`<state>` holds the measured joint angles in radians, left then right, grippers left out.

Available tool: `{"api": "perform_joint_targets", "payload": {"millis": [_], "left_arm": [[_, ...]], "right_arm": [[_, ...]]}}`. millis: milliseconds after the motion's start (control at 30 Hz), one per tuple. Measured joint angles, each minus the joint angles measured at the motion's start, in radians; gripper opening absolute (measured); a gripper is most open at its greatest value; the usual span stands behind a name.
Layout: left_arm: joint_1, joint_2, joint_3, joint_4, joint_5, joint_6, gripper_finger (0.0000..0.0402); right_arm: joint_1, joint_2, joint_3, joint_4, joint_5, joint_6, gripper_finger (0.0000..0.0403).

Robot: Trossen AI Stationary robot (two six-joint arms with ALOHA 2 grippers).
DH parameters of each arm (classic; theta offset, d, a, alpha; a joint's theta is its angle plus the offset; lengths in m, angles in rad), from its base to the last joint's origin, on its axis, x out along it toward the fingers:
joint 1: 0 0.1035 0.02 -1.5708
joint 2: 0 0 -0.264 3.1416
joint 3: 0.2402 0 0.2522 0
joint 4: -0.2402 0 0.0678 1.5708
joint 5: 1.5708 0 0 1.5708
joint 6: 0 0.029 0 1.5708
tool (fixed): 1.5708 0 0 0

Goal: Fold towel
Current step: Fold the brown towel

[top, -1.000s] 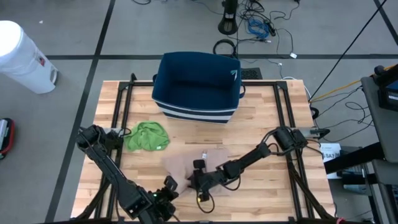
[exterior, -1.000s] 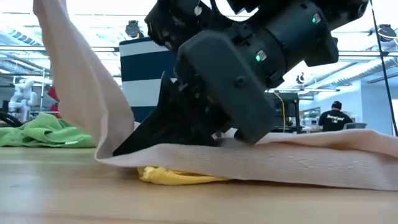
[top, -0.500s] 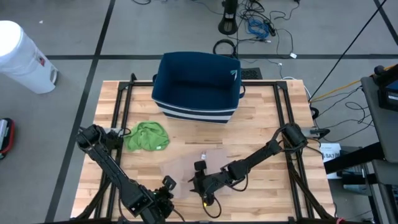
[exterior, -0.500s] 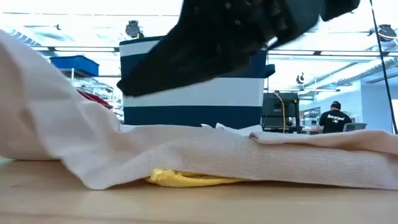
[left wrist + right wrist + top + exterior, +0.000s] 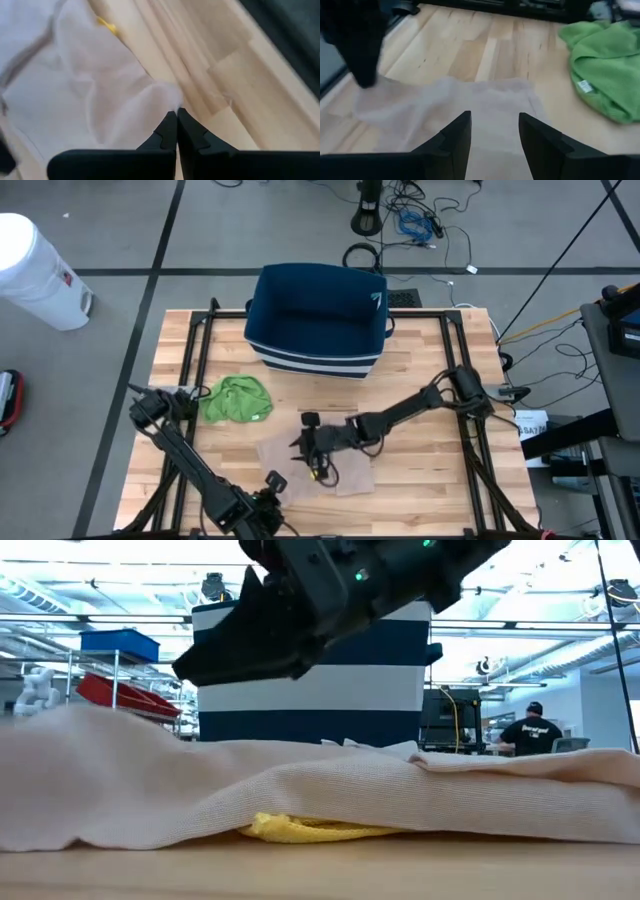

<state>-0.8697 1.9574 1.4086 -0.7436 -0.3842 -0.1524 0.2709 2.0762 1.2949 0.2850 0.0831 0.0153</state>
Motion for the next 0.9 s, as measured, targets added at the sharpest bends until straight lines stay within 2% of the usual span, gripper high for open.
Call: {"api": "perform_joint_targets", "payload": {"millis": [100,333,667,900], "left_arm": [[0.000,0.017,-0.001,-0.005,-0.001,0.000,0.0000],[0.002,0.018,-0.001,-0.001,-0.077,-0.003,0.0000],[0.025,0.018,-0.001,0.005,-0.065,-0.005,0.0000],[0.026,0.018,-0.001,0.016,-0.064,-0.007,0.0000]], "right_arm": [[-0.046,0.000,0.000,0.001,-0.104,0.019,0.0151],[-0.105,0.043,0.003,0.046,-0.215,0.010,0.0151],[-0.128,0.162,0.129,0.049,-0.221,-0.035,0.0151],[-0.154,0.247,0.254,-0.083,-0.221,-0.069,0.0151]]}}
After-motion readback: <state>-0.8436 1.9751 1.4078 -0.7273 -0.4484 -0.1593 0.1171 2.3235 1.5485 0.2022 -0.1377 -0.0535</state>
